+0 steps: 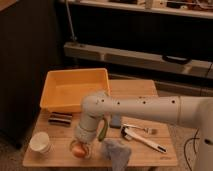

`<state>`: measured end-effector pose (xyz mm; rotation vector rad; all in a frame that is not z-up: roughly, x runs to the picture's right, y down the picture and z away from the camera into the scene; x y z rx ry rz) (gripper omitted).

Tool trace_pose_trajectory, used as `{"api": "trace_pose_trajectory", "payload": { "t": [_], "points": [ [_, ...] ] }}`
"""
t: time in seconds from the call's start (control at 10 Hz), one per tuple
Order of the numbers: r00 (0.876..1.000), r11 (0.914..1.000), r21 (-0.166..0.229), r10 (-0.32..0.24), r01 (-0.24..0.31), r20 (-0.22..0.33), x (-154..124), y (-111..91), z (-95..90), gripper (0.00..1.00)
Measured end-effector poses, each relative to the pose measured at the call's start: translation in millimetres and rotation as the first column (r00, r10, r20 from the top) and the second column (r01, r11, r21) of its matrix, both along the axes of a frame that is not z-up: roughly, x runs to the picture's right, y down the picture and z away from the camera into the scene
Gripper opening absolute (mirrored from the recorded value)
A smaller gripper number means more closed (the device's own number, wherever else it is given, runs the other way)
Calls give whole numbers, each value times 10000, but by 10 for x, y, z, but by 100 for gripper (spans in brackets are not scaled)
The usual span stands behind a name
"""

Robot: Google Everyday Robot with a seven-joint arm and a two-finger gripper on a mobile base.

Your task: Place apple in metal cup

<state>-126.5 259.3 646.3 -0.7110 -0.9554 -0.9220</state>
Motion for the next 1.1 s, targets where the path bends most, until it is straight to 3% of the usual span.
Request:
{"api": "trace_pose_trajectory", "payload": {
  "t": [0.3, 0.4, 1.1],
  "points": [
    [10000, 9999, -138, 29, -28, 47, 68, 21, 124, 76],
    [9999, 9998, -196, 74, -72, 98, 86, 42, 143, 80],
    [9983, 9990, -136, 441, -436, 373, 128, 2, 146, 80]
  ]
}}
